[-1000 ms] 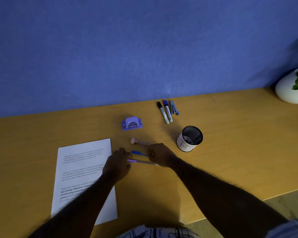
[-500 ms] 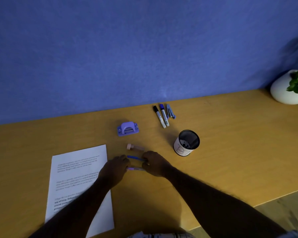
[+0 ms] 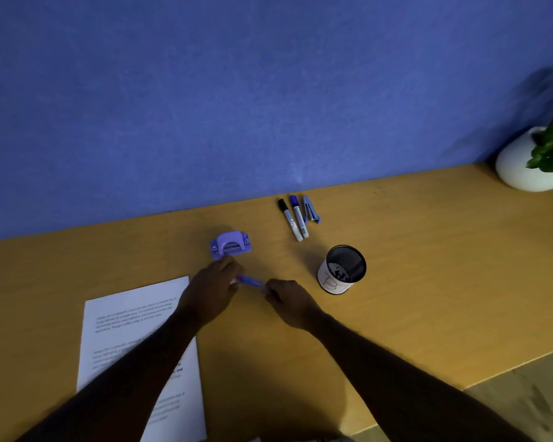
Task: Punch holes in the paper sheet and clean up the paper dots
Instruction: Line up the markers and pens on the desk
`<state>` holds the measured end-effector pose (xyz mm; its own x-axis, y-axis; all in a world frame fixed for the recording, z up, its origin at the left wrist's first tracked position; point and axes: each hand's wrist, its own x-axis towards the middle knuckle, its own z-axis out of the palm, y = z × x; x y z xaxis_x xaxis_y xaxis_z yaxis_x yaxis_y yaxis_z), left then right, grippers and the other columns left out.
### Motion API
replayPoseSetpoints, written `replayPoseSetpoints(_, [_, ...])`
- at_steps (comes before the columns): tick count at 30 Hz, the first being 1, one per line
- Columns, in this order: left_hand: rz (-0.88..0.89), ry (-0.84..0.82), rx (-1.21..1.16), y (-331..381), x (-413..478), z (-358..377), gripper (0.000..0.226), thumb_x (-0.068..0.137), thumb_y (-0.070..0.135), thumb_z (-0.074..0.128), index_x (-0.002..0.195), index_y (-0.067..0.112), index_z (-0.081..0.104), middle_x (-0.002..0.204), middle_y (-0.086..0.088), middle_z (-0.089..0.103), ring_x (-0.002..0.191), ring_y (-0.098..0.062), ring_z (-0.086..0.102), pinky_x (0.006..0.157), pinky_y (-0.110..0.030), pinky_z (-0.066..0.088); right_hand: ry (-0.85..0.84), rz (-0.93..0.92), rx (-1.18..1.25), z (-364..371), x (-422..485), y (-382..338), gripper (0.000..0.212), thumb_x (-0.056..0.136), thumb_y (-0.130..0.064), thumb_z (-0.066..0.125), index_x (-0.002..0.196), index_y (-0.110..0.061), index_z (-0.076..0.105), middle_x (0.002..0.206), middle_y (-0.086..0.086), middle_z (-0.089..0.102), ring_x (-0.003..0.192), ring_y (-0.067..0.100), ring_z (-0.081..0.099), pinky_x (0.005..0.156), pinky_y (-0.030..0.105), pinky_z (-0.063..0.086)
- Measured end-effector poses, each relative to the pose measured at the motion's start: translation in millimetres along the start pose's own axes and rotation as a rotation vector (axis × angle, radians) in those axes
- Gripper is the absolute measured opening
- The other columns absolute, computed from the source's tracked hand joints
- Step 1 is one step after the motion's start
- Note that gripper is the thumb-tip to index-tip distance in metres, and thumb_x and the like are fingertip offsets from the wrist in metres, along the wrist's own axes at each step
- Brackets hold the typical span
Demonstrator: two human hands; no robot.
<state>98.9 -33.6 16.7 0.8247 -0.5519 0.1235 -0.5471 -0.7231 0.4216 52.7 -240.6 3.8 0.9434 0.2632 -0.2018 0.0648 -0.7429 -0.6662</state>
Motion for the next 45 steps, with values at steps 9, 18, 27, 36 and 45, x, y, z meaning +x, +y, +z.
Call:
replayPoseSetpoints(9, [-0.202, 0.131, -0.155, 5.8, 0.2, 9.5, 0.034, 0.085, 0.017, 0.068, 0.117, 0.015, 0.056, 0.111, -0.005, 0.064, 0.098, -0.019, 0.063, 0.074, -0.027, 0.052, 0.322, 0.363, 0.203, -32.2, 72.4, 15.1, 0.011, 0.089, -0.020, 0.046, 0.096, -0.016, 0.054, 0.085, 0.014, 0.065, 0.078, 0.035, 0.065, 0.064, 0.046, 0.055])
replayPoseSetpoints(18, [-0.240, 0.092, -0.177, -4.5, -2.7, 20.6, 0.042, 0.083, 0.017, 0.068, 0.122, 0.021, 0.055, 0.119, 0.000, 0.062, 0.103, -0.015, 0.062, 0.077, -0.024, 0.052, 0.303, 0.562, -0.030, -64.9, 131.3, 24.6, 0.027, 0.095, -0.008, 0.050, 0.119, 0.003, 0.058, 0.117, 0.019, 0.062, 0.103, 0.029, 0.063, 0.066, 0.027, 0.043])
replayPoseSetpoints(27, [-0.244, 0.096, -0.170, -12.9, 1.9, 23.9, 0.037, 0.084, 0.021, 0.068, 0.120, 0.020, 0.057, 0.112, 0.002, 0.065, 0.098, -0.012, 0.062, 0.073, -0.021, 0.047, 0.266, 0.588, -0.391, -66.7, 152.5, 20.7, 0.024, 0.096, -0.013, 0.050, 0.117, -0.007, 0.060, 0.115, 0.012, 0.067, 0.106, 0.027, 0.065, 0.076, 0.034, 0.053])
replayPoseSetpoints(36, [-0.243, 0.095, -0.144, -18.5, 0.0, 25.3, 0.036, 0.084, 0.018, 0.068, 0.117, 0.021, 0.057, 0.109, 0.001, 0.064, 0.095, -0.014, 0.062, 0.067, -0.021, 0.047, 0.300, 0.502, -0.465, -67.7, 155.5, 22.7, 0.021, 0.093, -0.020, 0.057, 0.111, -0.012, 0.063, 0.103, 0.008, 0.069, 0.094, 0.025, 0.067, 0.067, 0.032, 0.049])
replayPoseSetpoints(45, [-0.249, 0.077, -0.129, -23.5, -4.6, 26.8, 0.035, 0.084, 0.021, 0.065, 0.117, 0.023, 0.054, 0.113, 0.001, 0.063, 0.098, -0.018, 0.062, 0.069, -0.032, 0.056, 0.283, 0.512, -0.422, -59.1, 159.9, 27.4, 0.024, 0.092, -0.029, 0.059, 0.108, -0.012, 0.063, 0.098, 0.007, 0.069, 0.089, 0.022, 0.067, 0.069, 0.033, 0.056])
